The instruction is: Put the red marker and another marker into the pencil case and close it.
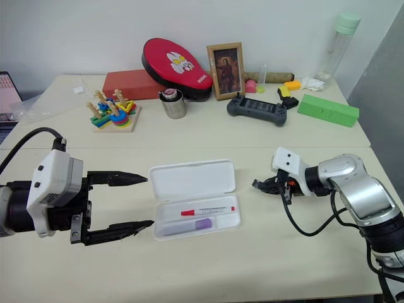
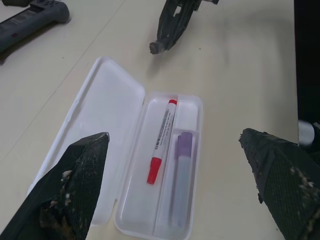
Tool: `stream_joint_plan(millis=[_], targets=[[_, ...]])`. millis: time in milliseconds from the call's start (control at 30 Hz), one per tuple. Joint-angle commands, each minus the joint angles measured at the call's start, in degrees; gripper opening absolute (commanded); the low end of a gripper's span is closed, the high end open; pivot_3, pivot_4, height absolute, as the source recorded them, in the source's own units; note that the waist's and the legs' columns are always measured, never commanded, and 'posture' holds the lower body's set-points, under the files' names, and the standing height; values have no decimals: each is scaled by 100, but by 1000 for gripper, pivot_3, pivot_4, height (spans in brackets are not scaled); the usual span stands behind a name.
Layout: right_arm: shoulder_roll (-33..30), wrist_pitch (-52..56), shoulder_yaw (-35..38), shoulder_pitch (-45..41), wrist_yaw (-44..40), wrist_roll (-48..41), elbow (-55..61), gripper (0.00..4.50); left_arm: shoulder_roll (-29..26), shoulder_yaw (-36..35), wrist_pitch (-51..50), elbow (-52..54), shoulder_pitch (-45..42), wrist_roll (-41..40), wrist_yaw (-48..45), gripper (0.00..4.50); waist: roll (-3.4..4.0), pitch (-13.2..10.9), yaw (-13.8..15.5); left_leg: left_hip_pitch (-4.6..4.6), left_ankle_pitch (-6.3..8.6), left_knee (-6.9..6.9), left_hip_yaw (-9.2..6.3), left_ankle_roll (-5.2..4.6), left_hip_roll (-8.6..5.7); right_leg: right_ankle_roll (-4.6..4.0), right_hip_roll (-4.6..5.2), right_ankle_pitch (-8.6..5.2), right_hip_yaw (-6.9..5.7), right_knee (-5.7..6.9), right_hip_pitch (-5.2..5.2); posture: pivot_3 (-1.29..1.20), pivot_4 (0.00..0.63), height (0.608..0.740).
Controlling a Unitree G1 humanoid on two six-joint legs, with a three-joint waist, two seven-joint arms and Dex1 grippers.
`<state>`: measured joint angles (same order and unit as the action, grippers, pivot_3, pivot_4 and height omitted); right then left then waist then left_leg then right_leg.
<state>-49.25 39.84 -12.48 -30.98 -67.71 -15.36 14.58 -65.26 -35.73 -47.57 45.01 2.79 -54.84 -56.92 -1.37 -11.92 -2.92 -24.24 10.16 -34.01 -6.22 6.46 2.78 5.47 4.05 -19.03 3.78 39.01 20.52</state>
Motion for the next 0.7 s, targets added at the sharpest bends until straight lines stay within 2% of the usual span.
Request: stream_joint_plan(millis=[33,333,700], targets=[[102,-217,8,-73,-200,-263,406,253,-6,-8,172,-29,41,138,-66,4500,0,0,0,0,0,0,0,0,0,0,0,0,0,0,0,0,150,740],[496,-556,-573,-77,-432,-253,705,253,-169,121,346,-297,1,449,-388,4500,0,0,0,-1,0,2,0,0,0,0,0,0,-1,0,2,0,150,740],[818,-819,-1102,-260,-450,11,450,253,-346,215,343,-492,-239,540,-565,4500,-1,0,-3,-1,0,2,-1,0,0,0,0,0,-2,0,3,0,150,740]])
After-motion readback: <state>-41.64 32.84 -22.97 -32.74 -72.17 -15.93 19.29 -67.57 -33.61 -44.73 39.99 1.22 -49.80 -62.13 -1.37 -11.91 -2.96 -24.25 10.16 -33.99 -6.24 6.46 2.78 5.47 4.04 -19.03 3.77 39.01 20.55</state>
